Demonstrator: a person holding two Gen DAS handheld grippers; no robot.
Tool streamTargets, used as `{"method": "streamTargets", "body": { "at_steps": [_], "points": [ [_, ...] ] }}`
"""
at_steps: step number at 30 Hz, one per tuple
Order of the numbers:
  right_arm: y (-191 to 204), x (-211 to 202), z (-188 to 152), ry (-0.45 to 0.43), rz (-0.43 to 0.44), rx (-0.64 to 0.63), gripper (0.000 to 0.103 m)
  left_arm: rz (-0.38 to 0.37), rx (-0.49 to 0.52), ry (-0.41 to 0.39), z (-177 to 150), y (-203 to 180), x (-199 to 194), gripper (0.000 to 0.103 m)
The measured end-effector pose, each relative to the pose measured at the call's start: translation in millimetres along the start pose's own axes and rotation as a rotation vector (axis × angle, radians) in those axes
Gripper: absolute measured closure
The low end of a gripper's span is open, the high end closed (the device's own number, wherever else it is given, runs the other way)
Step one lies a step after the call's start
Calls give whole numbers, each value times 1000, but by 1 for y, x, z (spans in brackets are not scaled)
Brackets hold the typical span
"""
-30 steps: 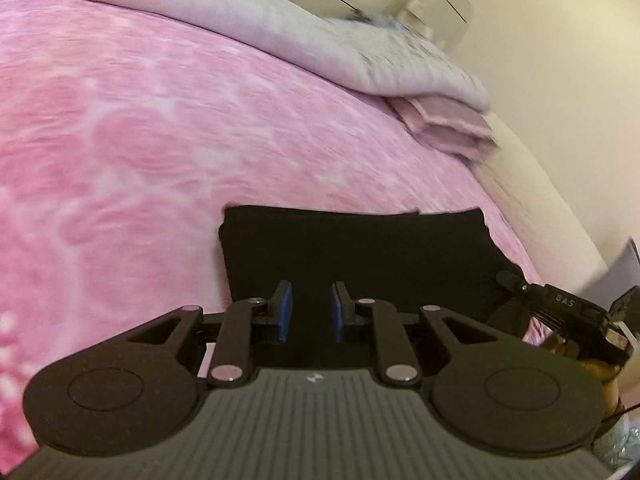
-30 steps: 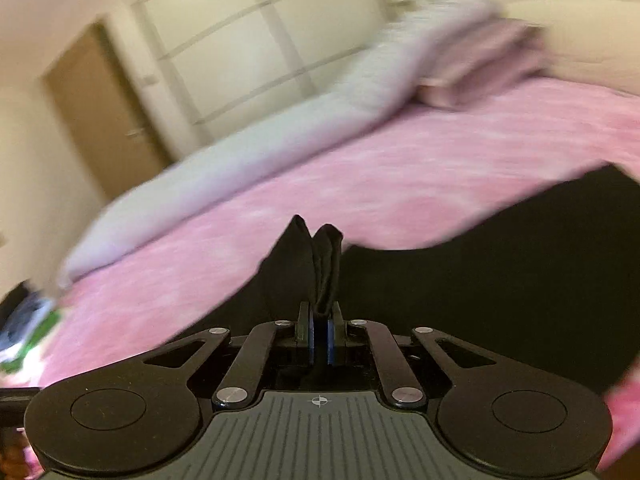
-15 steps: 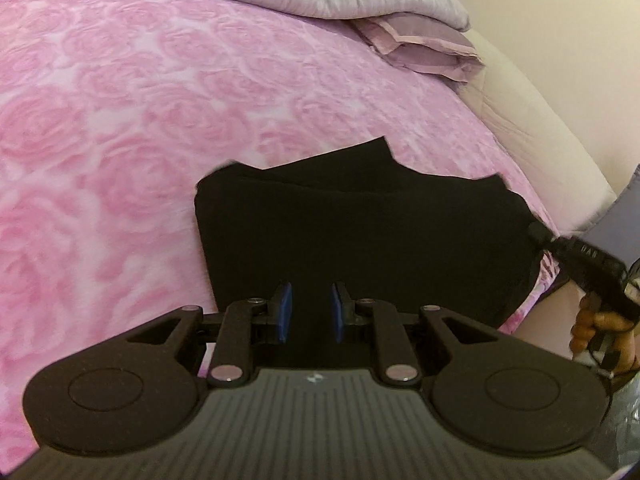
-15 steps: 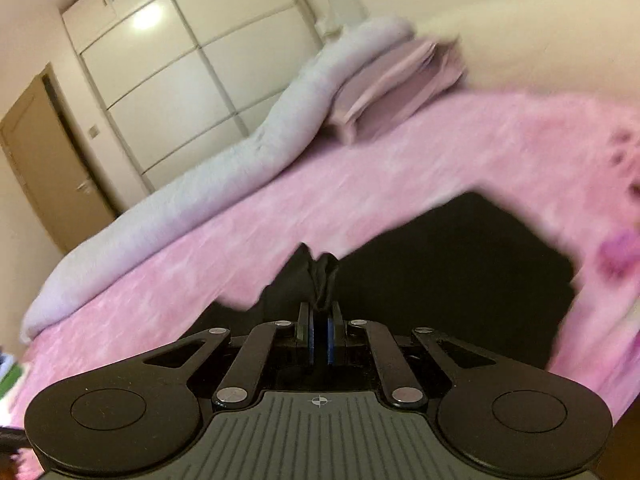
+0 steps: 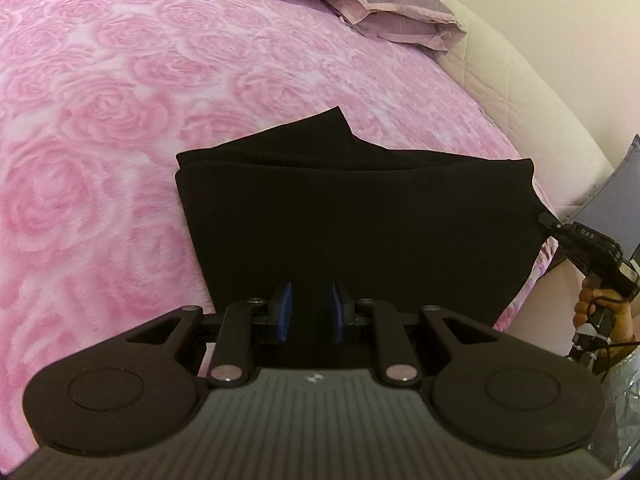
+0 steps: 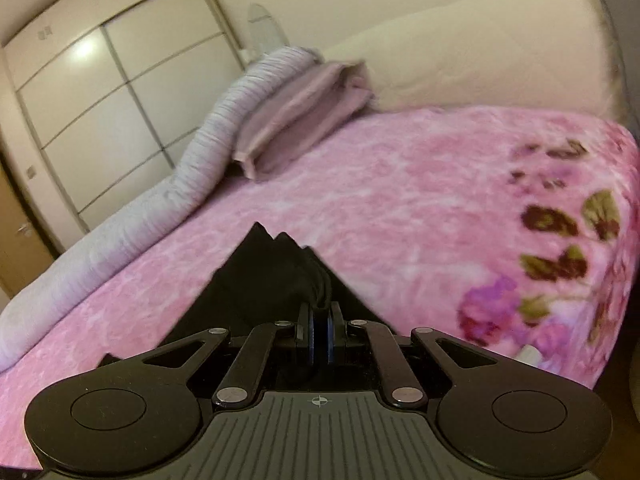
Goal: Fold clothes
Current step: 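Grasp the pants edge with the right gripper and fold it over, then open the right gripper and raise both grippers above the folded pants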
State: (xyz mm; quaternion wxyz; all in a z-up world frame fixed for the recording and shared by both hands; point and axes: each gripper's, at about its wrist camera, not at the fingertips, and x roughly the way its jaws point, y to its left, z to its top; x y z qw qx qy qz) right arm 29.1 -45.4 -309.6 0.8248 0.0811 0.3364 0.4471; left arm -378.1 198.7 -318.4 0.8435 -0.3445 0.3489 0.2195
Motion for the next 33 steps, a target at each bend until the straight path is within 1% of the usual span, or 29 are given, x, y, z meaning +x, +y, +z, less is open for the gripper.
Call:
{"method": "streamTargets", "body": {
  "at_steps": [2,4,6,8,9,10,12,13,14,16,18,19,21,22,25,27,28,30,31,33],
  "points": [
    [-5,7,-1,9,-3,16,98,10,2,0,-1,-2,2,87],
    [-5,13,-2,33,-12,10,98,20,3,3,-2,-2,3,87],
    [-7,15,1,59,-31,31,96,31,7,1,-3,-2,2,87],
    [-6,6,5,22,-64,53,87,42,14,-4,-4,-3,-1,87],
    [-3,-3,5,-19,-98,38,79,49,20,-9,-4,-4,-3,87],
    [1,-10,5,-50,-118,19,77,56,26,-15,-4,-4,-4,87],
    [9,-19,3,-69,-111,-34,77,74,35,-20,-4,-5,-5,87],
    [12,-16,-1,-40,-104,-58,77,84,39,-18,-4,-5,-3,87],
    [13,-8,-5,1,-118,-80,77,92,45,-14,-4,-5,0,87],
    [12,8,-15,69,-171,-117,77,110,61,-12,-5,-6,3,88],
    [12,9,-19,71,-220,-120,77,129,77,-11,-6,-8,6,91],
    [14,4,-18,63,-227,-113,77,129,86,-17,-7,-10,3,90],
    [21,-16,-17,27,-193,-83,77,108,102,-36,-10,-14,-7,90],
    [25,-22,-19,27,-180,-83,77,99,105,-37,-13,-16,-11,90],
    [38,-19,-37,106,-155,-150,77,79,106,-24,-26,-18,-17,90],
    [46,-15,-50,168,-143,-194,77,92,107,-6,-37,-17,-11,90],
    [49,-10,-58,198,-153,-217,77,100,109,2,-42,-17,-7,90],
    [59,-12,-66,197,-191,-259,77,122,118,-2,-45,-21,-10,91],
    [64,-15,-68,194,-196,-272,77,133,123,-7,-45,-24,-13,91],
    [76,-29,-69,181,-165,-268,77,138,136,-12,-47,-29,-17,90]
  ]
}}
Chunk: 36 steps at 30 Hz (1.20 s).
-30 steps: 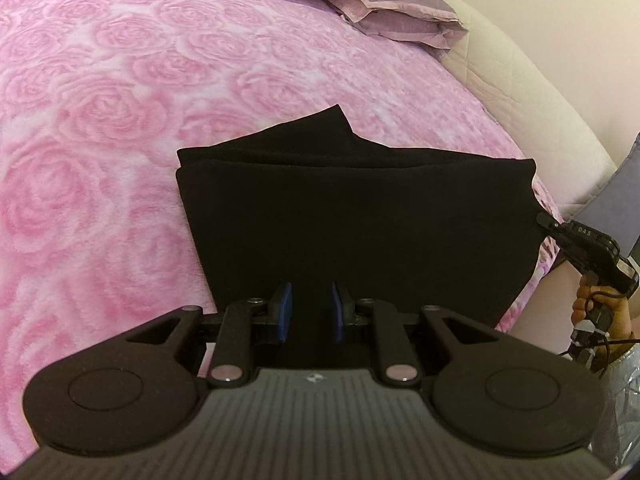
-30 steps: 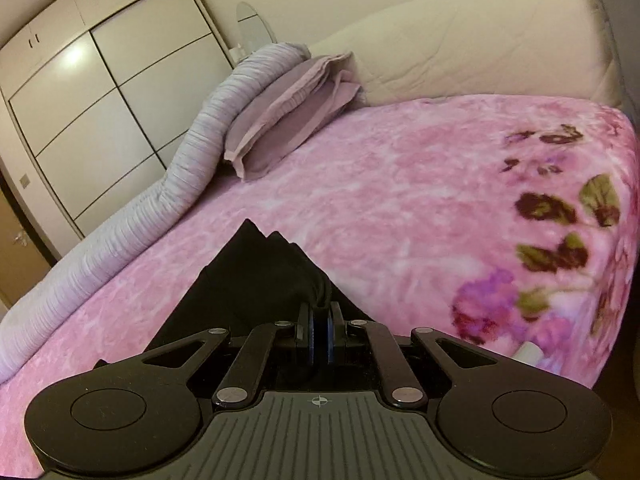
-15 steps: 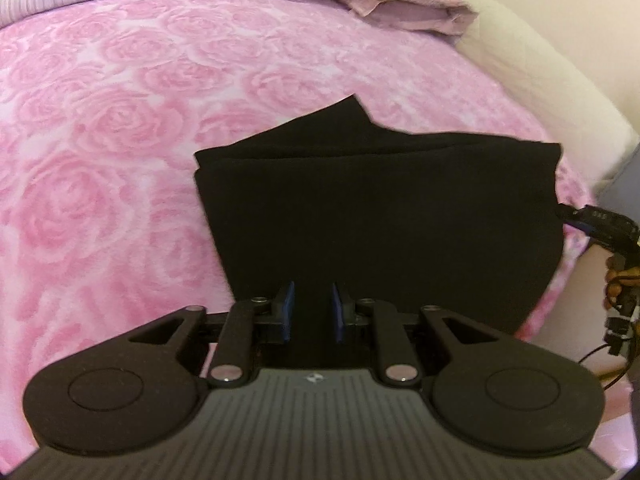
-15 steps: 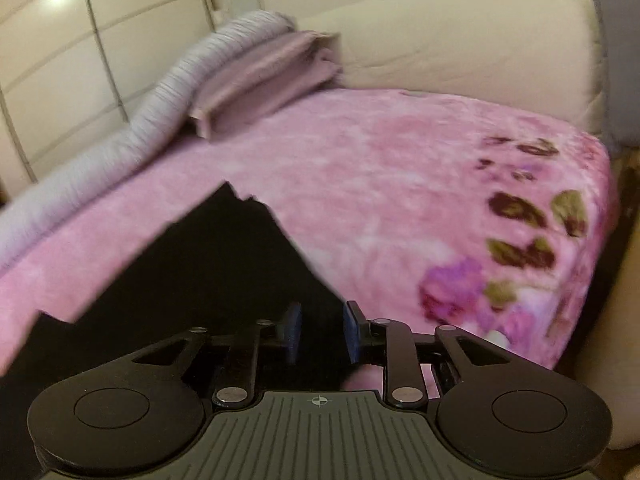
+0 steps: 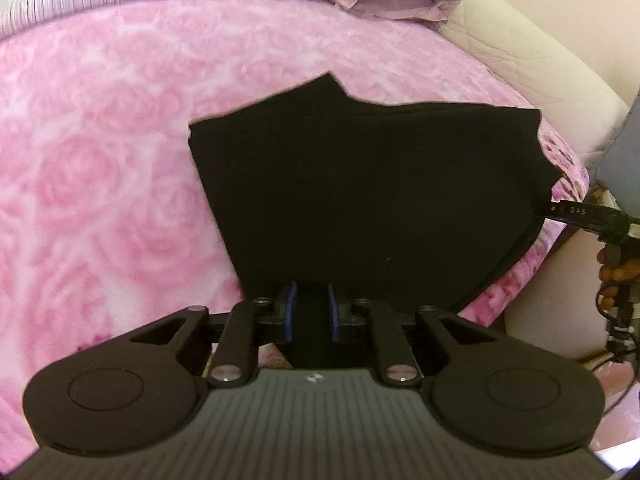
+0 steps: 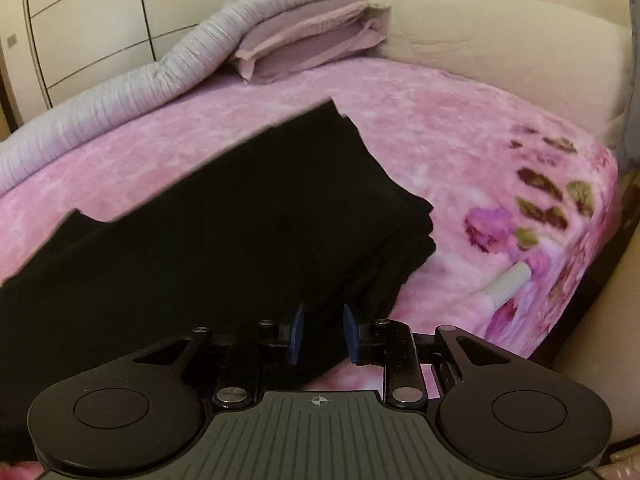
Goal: Fold clothes
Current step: 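Open the right gripper and raise both grippers above the folded pants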
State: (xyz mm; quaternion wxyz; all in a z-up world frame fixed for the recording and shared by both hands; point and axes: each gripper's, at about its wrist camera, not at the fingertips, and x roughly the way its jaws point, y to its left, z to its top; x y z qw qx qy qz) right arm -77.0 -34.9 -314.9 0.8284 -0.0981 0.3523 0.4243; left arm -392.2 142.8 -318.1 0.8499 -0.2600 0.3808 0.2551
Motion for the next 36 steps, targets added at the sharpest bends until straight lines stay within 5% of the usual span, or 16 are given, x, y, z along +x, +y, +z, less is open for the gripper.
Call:
{"method": "streamTargets", "body": {
  "at_steps": [6,13,24,36],
  "points": [
    [33,5,-31,107,60,-74,77,68,38,23,-12,-13,4,87],
    [50,-39,-35,61,73,-81,77,198,110,4,-15,-33,-22,81],
    [81,-106,-47,-45,15,-167,61,198,127,-60,-36,-43,-76,73],
    [100,-151,-73,-116,46,-225,52,150,44,-82,-74,-15,-113,72]
  ]
}}
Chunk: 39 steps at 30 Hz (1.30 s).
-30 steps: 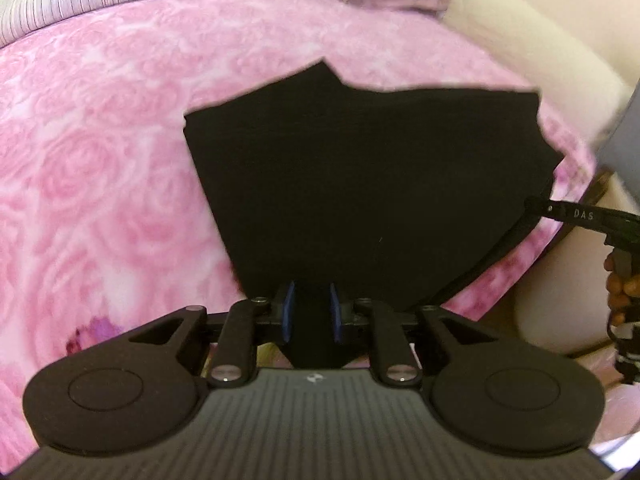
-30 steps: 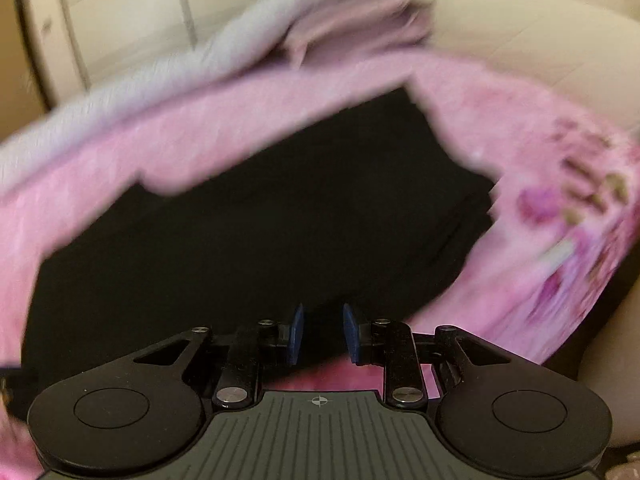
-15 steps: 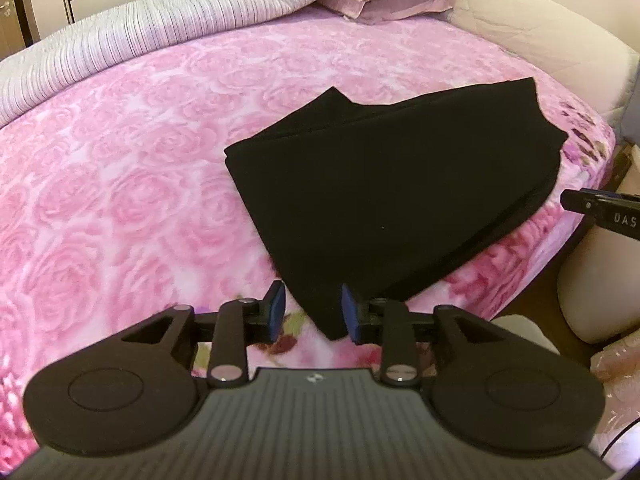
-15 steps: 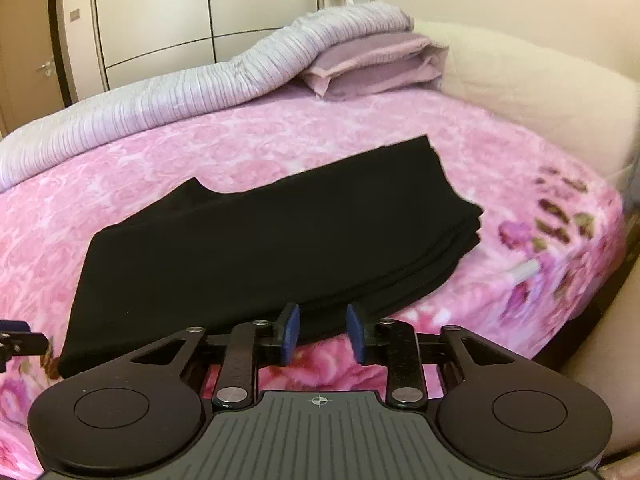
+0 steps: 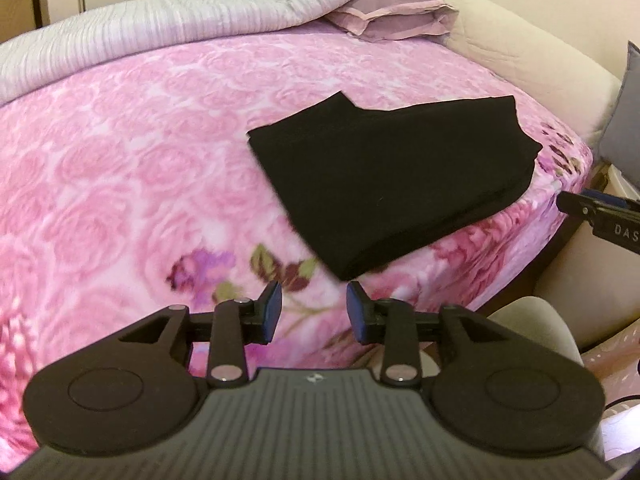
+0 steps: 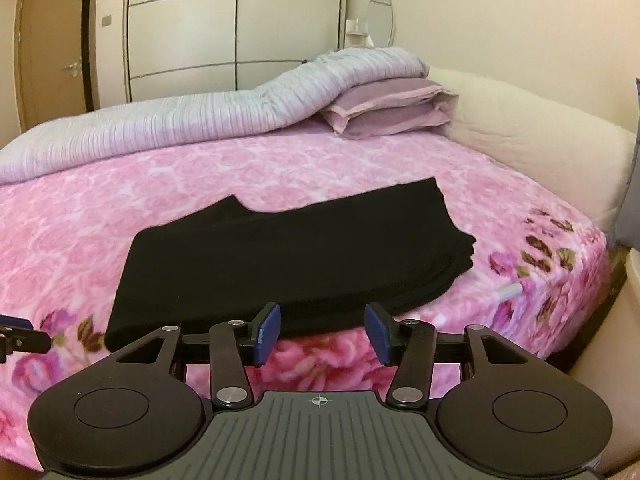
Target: Fold clothes
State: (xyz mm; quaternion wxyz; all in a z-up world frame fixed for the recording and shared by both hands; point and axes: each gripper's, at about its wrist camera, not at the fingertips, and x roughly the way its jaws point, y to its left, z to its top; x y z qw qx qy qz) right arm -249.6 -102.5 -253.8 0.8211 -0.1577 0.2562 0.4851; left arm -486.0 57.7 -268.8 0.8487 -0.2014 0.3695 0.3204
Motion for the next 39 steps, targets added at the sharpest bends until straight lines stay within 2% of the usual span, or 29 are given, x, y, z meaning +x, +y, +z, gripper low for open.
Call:
{"method": "streamTargets", "body": {
  "at_steps": [5,15,22,25,30,36,39],
  "points": [
    [3,1,-3,48,-23,-2,51,7,-11,-9,-1,4,-4,72],
    [2,5,-4,57,-32,-13,51,-15,1,-13,5,-6,-3,72],
    [2,18,-5,49,31,-13,51,-14,-26,8,6,2,3,72],
    [10,27,-5,40,74,-50,51,-13,-51,17,5,10,6,72],
    [45,45,-10,35,173,-235,51,-10,-92,42,2,27,15,72],
    [112,53,-30,-28,253,-607,51,-8,-146,61,-1,49,23,72],
    [141,61,-48,-20,293,-782,51,-5,-170,69,-2,59,27,72]
  ]
}}
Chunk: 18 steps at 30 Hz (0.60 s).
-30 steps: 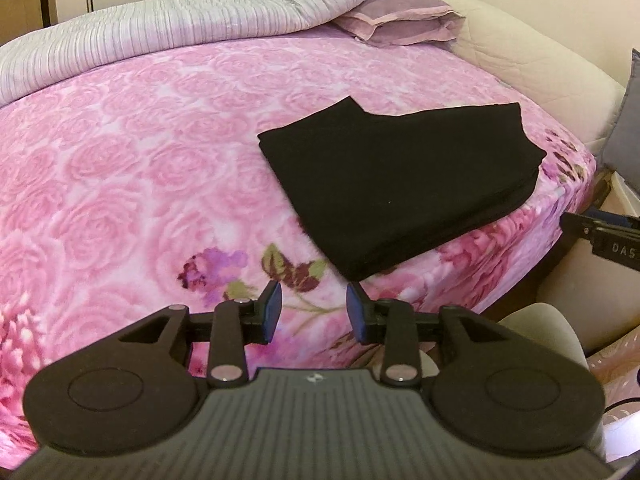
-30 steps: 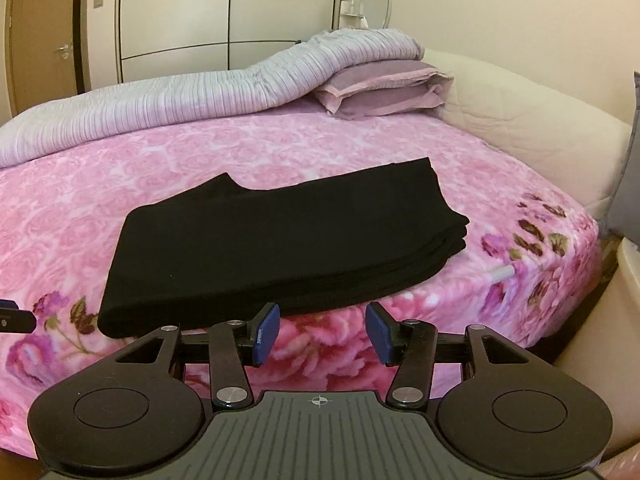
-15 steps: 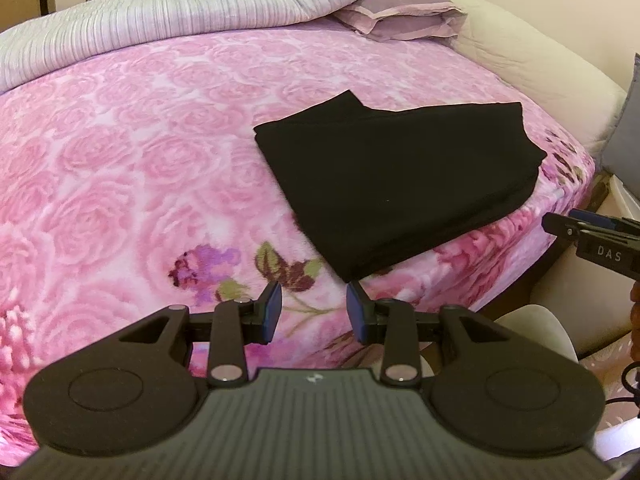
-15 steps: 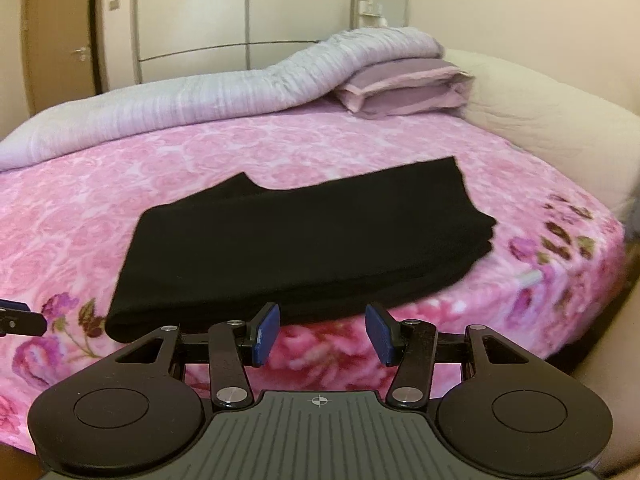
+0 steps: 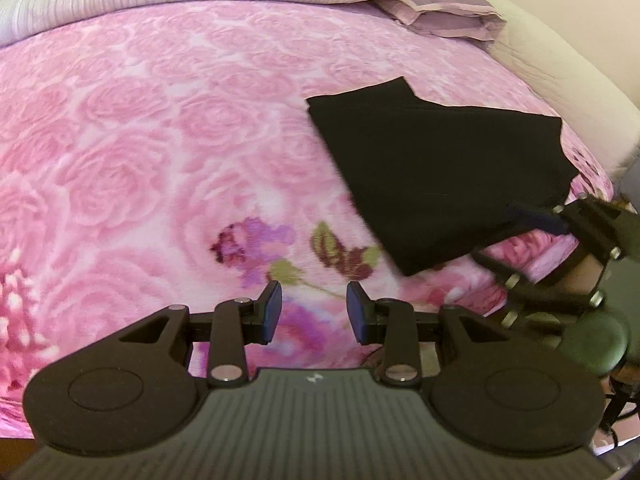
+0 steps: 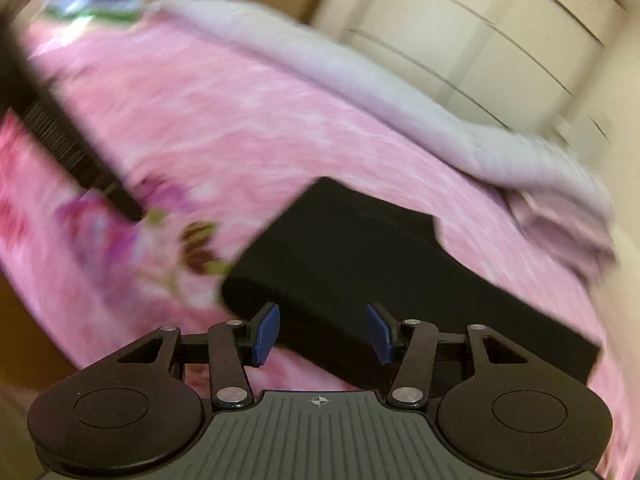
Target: Fold clothes
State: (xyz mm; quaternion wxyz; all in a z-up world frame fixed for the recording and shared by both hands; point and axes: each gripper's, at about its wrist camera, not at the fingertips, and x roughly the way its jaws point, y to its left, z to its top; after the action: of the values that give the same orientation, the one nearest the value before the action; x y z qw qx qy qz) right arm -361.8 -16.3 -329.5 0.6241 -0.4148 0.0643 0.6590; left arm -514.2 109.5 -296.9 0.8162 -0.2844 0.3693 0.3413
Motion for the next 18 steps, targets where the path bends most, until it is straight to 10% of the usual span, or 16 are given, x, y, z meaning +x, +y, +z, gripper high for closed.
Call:
{"method": "streamTargets", "body": {
  "at_steps": [18],
  "points": [
    [59,60,-14,-39,-129,-440,49,-9,-77,40,11,29,29,72]
  ]
}}
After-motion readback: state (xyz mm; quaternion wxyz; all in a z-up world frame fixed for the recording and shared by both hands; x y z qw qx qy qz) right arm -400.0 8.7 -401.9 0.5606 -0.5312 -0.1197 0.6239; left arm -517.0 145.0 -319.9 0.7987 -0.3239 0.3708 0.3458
